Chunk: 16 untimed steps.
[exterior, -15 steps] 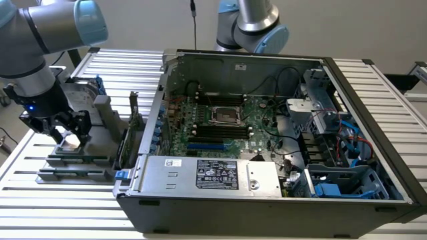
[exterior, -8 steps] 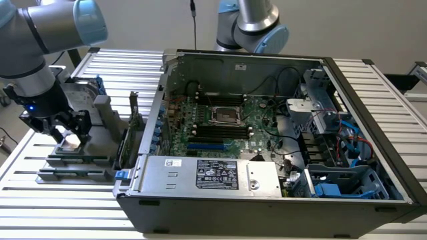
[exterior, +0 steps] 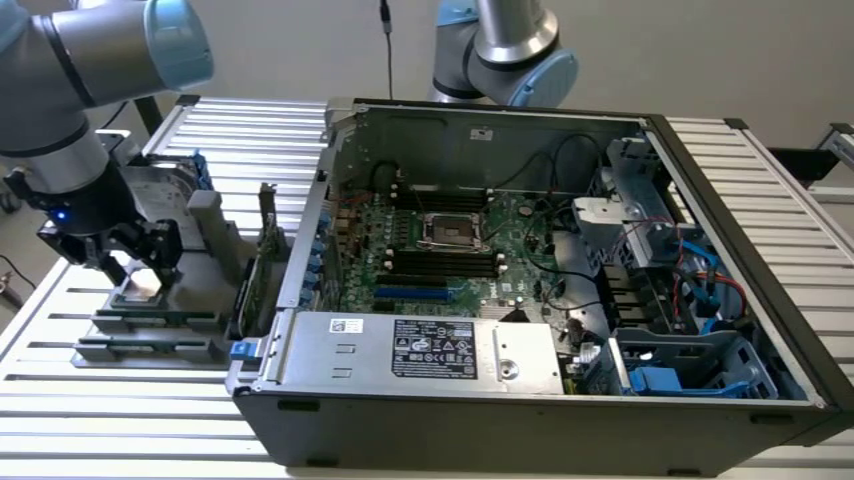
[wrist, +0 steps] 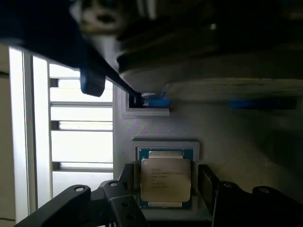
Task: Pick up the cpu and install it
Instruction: 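Pick up the cpu and move it towards the insertion slot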
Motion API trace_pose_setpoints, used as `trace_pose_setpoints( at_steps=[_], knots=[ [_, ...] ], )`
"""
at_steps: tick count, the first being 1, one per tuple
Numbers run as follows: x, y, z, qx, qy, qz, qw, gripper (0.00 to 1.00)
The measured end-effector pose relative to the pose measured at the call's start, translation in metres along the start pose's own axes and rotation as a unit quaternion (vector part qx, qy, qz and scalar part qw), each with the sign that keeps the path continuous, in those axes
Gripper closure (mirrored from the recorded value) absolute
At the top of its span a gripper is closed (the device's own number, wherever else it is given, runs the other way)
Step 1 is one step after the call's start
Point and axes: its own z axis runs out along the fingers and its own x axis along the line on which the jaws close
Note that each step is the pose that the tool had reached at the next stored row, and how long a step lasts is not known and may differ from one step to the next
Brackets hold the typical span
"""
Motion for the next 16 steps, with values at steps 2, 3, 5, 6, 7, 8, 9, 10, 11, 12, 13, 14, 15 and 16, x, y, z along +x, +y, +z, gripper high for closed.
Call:
trace_pose_setpoints(
  at_steps=[2, 3, 5, 6, 7, 8, 9, 10, 11, 12, 13, 14, 15, 16],
  knots=[
    [0.0000, -0.0015, -0.0001, -0.0021, 0.0000, 0.000, 1.0000, 0.35],
    [0.0000, -0.0023, -0.0002, -0.0031, 0.0000, 0.000, 1.0000, 0.35],
    [0.0000, -0.0035, -0.0003, -0.0056, 0.0000, 0.000, 1.0000, 0.35],
    [0.0000, -0.0038, -0.0003, -0.0072, 0.0001, 0.000, 1.0000, 0.35],
    [0.0000, -0.0039, -0.0004, -0.0088, 0.0001, 0.000, 1.0000, 0.35],
    [0.0000, -0.0040, -0.0003, -0.0103, 0.0001, 0.000, 0.9999, 0.35],
    [0.0000, -0.0042, -0.0003, -0.0115, 0.0000, 0.000, 0.9999, 0.35],
    [0.0000, -0.0044, -0.0003, -0.0123, 0.0001, 0.000, 0.9999, 0.35],
    [0.0000, -0.0047, -0.0003, -0.0127, 0.0000, 0.000, 0.9999, 0.35],
    [0.0000, -0.0050, -0.0003, -0.0129, 0.0000, 0.000, 0.9999, 0.35],
    [0.0000, -0.0053, -0.0003, -0.0130, 0.0000, 0.000, 0.9999, 0.35],
    [0.0000, -0.0057, -0.0003, -0.0131, 0.0000, 0.000, 0.9999, 0.35],
    [0.0000, -0.0061, -0.0003, -0.0131, 0.0000, 0.000, 0.9999, 0.35],
    [0.0000, -0.0064, -0.0003, -0.0132, 0.0000, 0.000, 0.9999, 0.35]
  ],
)
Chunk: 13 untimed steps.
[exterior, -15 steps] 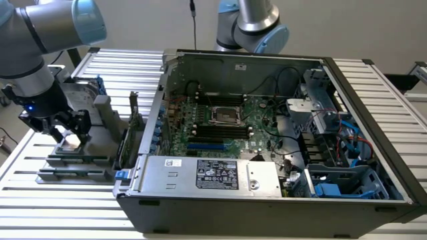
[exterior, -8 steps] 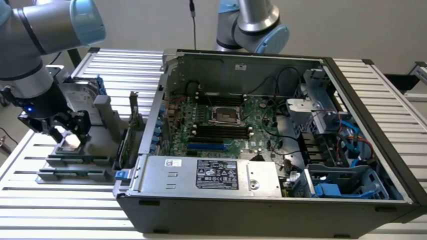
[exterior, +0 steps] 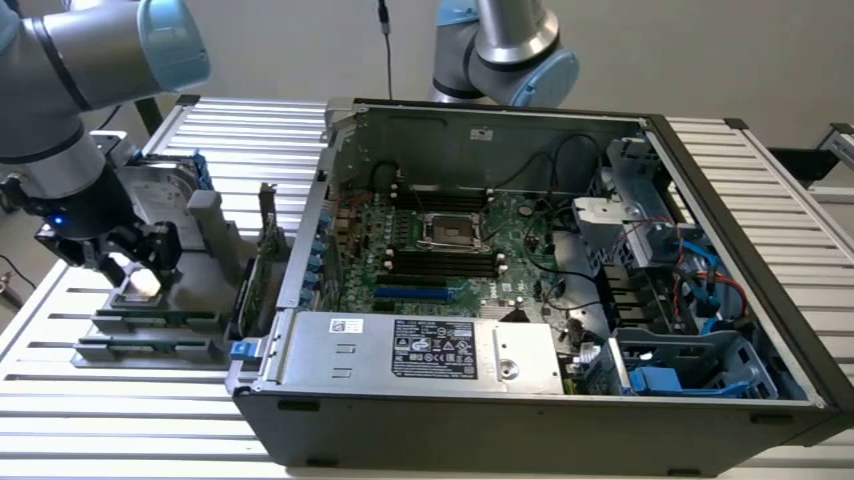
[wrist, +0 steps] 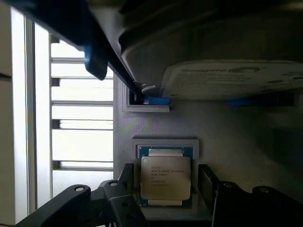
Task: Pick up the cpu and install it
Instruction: 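Pick up the cpu and move it towards the insertion slot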
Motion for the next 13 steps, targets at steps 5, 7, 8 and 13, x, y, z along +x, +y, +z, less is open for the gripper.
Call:
trace_pose_setpoints(
  at_steps=[5, 7, 8, 13],
  knots=[
    [0.0000, -0.0012, 0.0008, -0.0006, 0.0000, 0.000, 1.0000, 0.35],
    [0.0000, -0.0013, 0.0013, -0.0007, 0.0000, 0.000, 1.0000, 0.35],
    [0.0000, -0.0014, 0.0015, -0.0008, 0.0000, 0.000, 1.0000, 0.35],
    [0.0000, -0.0015, 0.0024, -0.0010, 0.0000, 0.000, 1.0000, 0.35]
  ],
)
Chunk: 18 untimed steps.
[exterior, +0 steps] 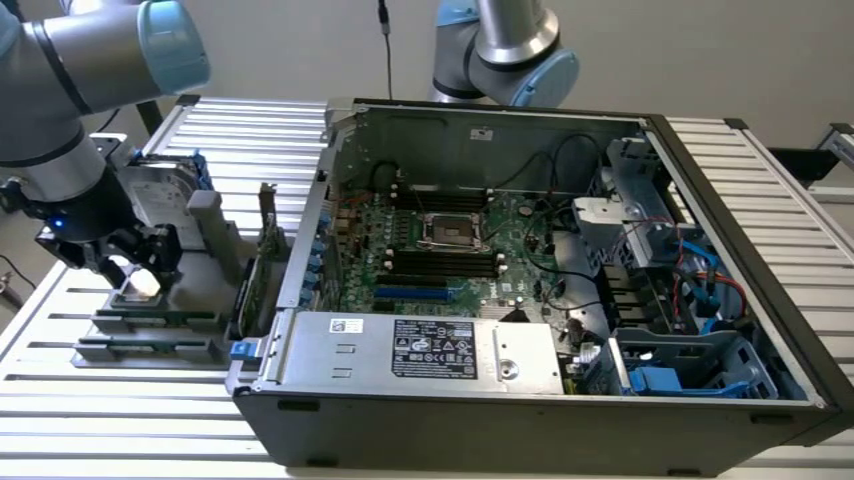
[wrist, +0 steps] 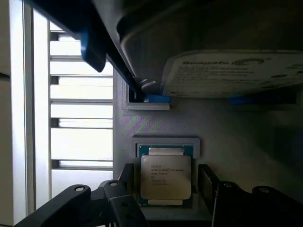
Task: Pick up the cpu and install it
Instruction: 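Pick up the cpu and move it towards the insertion slot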
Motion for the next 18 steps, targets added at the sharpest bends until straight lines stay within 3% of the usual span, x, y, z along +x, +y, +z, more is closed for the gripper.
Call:
trace_pose_setpoints(
  at_steps=[8, 10, 11, 18],
  knots=[
    [0.0000, -0.0001, 0.0011, -0.0002, 0.0000, 0.000, 1.0000, 0.35],
    [0.0000, -0.0002, 0.0011, -0.0003, 0.0000, 0.000, 1.0000, 0.36],
    [0.0000, -0.0002, 0.0011, -0.0003, 0.0000, 0.000, 1.0000, 0.44],
    [0.0000, -0.0002, 0.0012, -0.0005, 0.0000, 0.000, 1.0000, 0.45]
  ],
)
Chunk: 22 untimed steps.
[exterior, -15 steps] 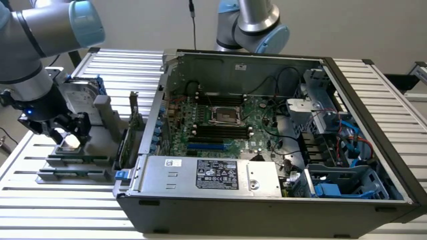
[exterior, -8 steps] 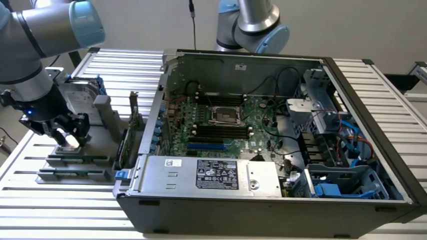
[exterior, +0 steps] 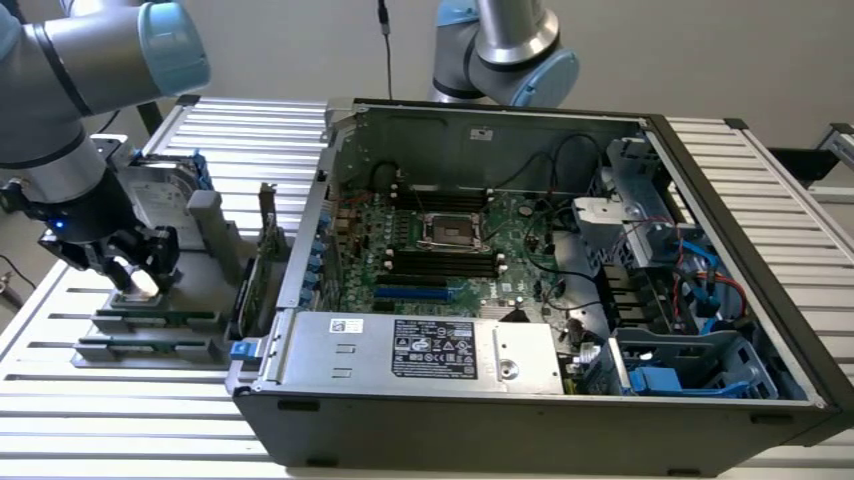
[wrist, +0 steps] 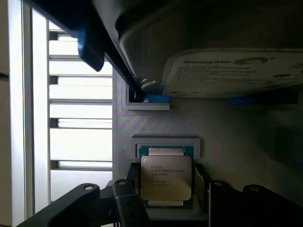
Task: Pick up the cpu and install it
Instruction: 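Pick up the cpu and move it towards the insertion slot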
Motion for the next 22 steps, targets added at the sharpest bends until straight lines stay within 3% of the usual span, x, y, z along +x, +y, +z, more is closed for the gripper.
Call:
trace_pose_setpoints(
  at_steps=[14, 22],
  knots=[
    [0.000, 0.0002, -0.0061, 0.0000, 0.0017, 0.000, 1.0000, 0.45],
    [0.000, 0.0013, -0.0331, 0.0000, 0.0038, 0.000, 1.0000, 0.45]
  ],
)
